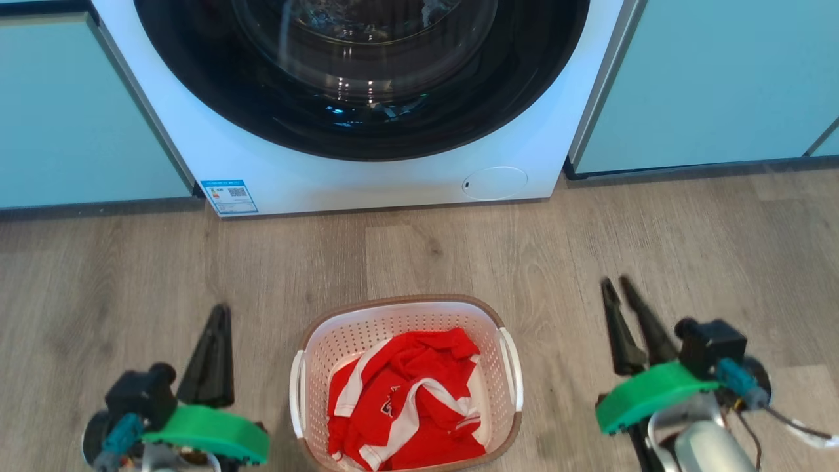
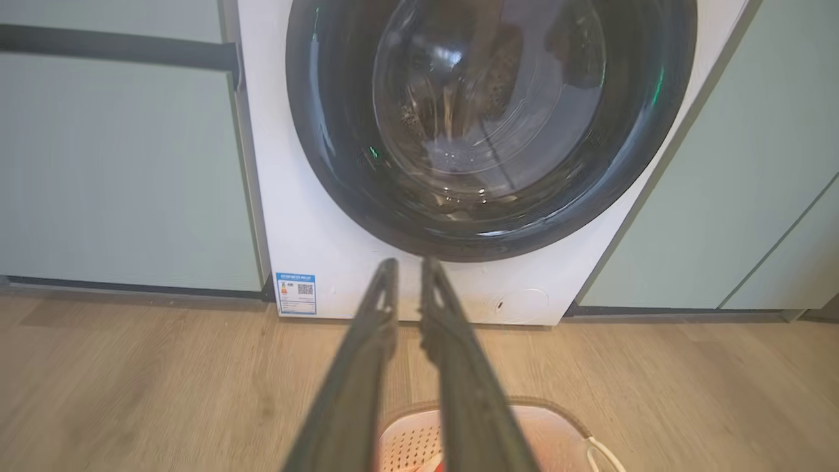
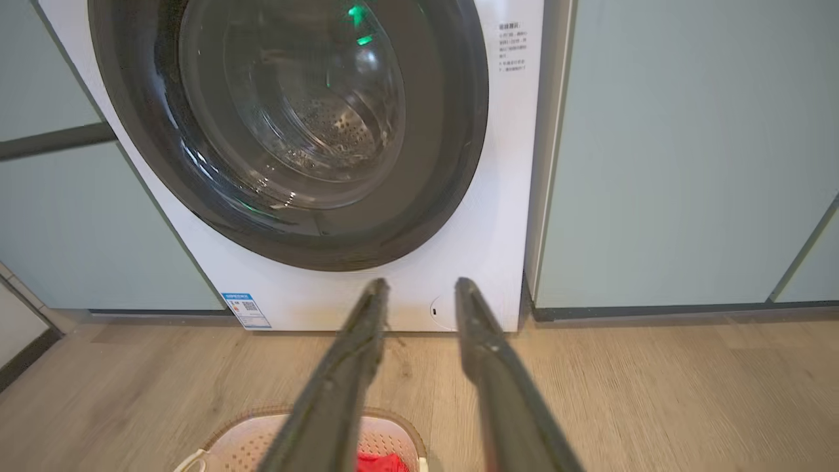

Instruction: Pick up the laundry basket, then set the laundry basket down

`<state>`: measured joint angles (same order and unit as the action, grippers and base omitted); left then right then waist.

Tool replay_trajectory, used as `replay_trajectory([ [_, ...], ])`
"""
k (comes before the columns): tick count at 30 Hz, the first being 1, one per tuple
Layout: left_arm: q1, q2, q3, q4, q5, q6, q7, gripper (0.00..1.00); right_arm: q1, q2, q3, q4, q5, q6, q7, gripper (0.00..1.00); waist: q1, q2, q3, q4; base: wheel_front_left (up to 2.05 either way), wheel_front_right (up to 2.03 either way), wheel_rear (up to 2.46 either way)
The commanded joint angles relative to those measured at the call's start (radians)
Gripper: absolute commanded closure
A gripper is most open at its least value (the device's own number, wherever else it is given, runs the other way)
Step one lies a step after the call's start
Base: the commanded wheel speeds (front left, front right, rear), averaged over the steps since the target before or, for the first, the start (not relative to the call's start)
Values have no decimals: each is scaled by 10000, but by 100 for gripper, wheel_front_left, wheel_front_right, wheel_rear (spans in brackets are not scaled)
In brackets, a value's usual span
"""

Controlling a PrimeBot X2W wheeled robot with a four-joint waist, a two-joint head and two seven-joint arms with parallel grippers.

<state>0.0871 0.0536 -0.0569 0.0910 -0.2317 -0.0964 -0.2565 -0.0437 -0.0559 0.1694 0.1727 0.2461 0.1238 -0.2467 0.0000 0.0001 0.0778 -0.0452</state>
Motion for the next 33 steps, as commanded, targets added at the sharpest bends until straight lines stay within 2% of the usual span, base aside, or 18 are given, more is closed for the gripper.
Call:
replay_trajectory([
  [1,2,0,-1,7,-11,0,1,100,6,0,1,7,11,0,0,100,0,-1,0,0,0,0,0],
  [33,-465,139,226,497,-3634,-86,767,100,-102,-195,-426,249,3668,17,673,100,0,-1,-188,114,0,0,0],
])
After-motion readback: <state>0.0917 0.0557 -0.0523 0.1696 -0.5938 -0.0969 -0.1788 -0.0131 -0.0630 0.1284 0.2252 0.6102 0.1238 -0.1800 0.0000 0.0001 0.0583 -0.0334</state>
